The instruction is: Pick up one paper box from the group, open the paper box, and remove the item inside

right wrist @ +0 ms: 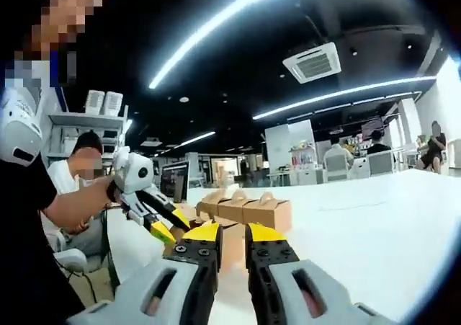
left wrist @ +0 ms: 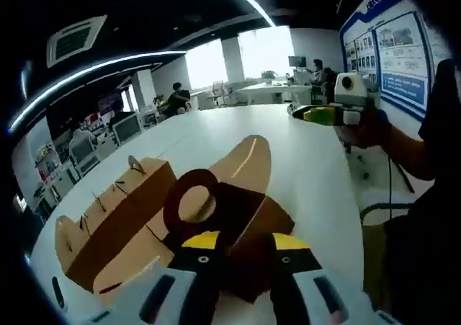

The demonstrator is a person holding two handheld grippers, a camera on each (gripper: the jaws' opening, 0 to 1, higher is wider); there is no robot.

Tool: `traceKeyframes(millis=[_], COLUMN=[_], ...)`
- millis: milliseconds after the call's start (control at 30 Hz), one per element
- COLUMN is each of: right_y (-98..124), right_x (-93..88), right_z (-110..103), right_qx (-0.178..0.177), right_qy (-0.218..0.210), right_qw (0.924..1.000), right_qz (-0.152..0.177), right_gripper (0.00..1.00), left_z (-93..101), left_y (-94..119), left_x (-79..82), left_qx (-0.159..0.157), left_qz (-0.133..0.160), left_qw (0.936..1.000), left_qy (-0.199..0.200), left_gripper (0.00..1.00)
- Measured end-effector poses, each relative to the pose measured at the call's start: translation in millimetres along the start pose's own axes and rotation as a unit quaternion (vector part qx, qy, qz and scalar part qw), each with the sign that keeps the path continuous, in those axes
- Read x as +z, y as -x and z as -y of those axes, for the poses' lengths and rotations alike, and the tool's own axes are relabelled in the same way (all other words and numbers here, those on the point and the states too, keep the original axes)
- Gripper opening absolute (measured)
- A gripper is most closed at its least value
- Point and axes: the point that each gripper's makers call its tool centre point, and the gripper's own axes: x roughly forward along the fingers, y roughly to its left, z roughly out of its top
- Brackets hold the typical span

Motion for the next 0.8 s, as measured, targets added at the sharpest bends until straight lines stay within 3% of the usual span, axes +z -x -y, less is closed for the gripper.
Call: traceKeyframes(millis=[100,200,267,300,400,500,567,600,633,667,700,767,800], right_y=[-15,-36,-56,-65,-85,-102,-109,-114,-115,-121,-124,-131,-137], right_x=[9.7,16.5,13.0,10.2,4.3,0.2,-8.5,-17.5,-22.2,-28.1,-31.8,-42.0,-44.9], right_z=[-1,-9,-14,-18,-26,-39,-51,-56,-57,-59,-61,-66,-70], right_qx=[0.002,0.021,0.038,0.051,0.082,0.119,0.153,0.176,0.184,0.189,0.198,0.223,0.236], right_qy=[0.015,0.070,0.146,0.164,0.210,0.279,0.323,0.354,0.373,0.412,0.436,0.451,0.451], right_qw=[0.9999,0.9972,0.9871,0.9830,0.9700,0.9463,0.9249,0.9066,0.8958,0.8753,0.8605,0.8444,0.8408], right_qz=[0.001,-0.018,-0.052,-0.065,-0.092,-0.111,-0.130,-0.148,-0.157,-0.169,-0.173,-0.183,-0.185], right_gripper=[0.15,0.23,0.32,0.35,0.36,0.35,0.35,0.35,0.35,0.34,0.34,0.34,0.34], left_z=[-0.8,1.8,3.9,4.3,8.9,14.8,18.6,19.6,20.6,20.7,19.1,12.5,11.1], left_y=[1,-1,-3,-1,3,7,11,13,14,16,17,17,16], left_x=[3.9,5.1,1.3,1.6,0.8,-1.7,-3.3,-3.4,-4.3,-4.3,-4.4,-3.3,-3.0], left_qx=[-0.005,-0.012,-0.006,-0.004,-0.013,-0.033,-0.052,-0.062,-0.071,-0.082,-0.088,-0.100,-0.101], left_qz=[0.016,0.045,0.048,0.051,0.048,0.043,0.040,0.041,0.039,0.039,0.040,0.044,0.045], left_qw=[0.9977,0.9959,0.9957,0.9967,0.9965,0.9951,0.9920,0.9899,0.9880,0.9843,0.9823,0.9790,0.9783], left_qy=[0.066,0.077,0.079,0.063,0.068,0.083,0.108,0.121,0.131,0.151,0.160,0.172,0.175], left_gripper=[0.20,0.07,0.07,0.07,0.07,0.07,0.07,0.07,0.07,0.07,0.07,0.07,0.07])
